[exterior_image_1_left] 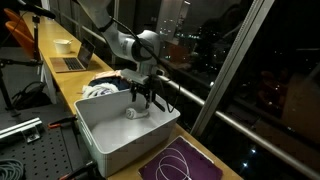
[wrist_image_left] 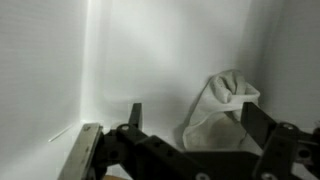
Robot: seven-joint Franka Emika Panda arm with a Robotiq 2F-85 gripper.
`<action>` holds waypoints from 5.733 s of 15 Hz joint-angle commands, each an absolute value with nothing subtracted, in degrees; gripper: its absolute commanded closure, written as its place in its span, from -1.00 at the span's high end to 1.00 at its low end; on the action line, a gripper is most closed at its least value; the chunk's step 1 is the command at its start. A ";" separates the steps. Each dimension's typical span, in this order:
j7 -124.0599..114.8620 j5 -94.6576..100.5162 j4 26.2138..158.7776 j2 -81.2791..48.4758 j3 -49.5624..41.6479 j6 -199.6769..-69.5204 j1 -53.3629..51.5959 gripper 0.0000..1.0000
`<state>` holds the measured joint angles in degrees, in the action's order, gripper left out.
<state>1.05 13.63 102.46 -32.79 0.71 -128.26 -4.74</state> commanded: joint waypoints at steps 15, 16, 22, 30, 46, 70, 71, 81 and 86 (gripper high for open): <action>6.80 6.35 75.93 -57.83 2.77 -123.42 -3.35 0.45; 6.82 5.98 74.74 -58.28 2.70 -122.55 -3.32 0.32; 6.52 5.73 68.90 -60.82 2.33 -118.94 -3.47 -0.57; 5.40 6.46 71.35 -57.41 1.66 -118.67 -3.88 -0.98; -18.04 27.06 75.79 -36.41 1.56 -104.58 -28.27 -0.98; -24.43 17.12 49.41 -60.40 4.44 -93.04 -39.02 1.00; -25.09 16.54 51.18 -59.75 4.30 -93.94 -38.39 1.00; -30.58 13.27 78.20 -50.48 4.70 -114.11 -31.75 1.00; -28.45 10.75 84.91 -53.39 4.95 -122.74 -29.96 1.00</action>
<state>-29.72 13.10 79.68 -53.02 3.99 -117.89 -31.67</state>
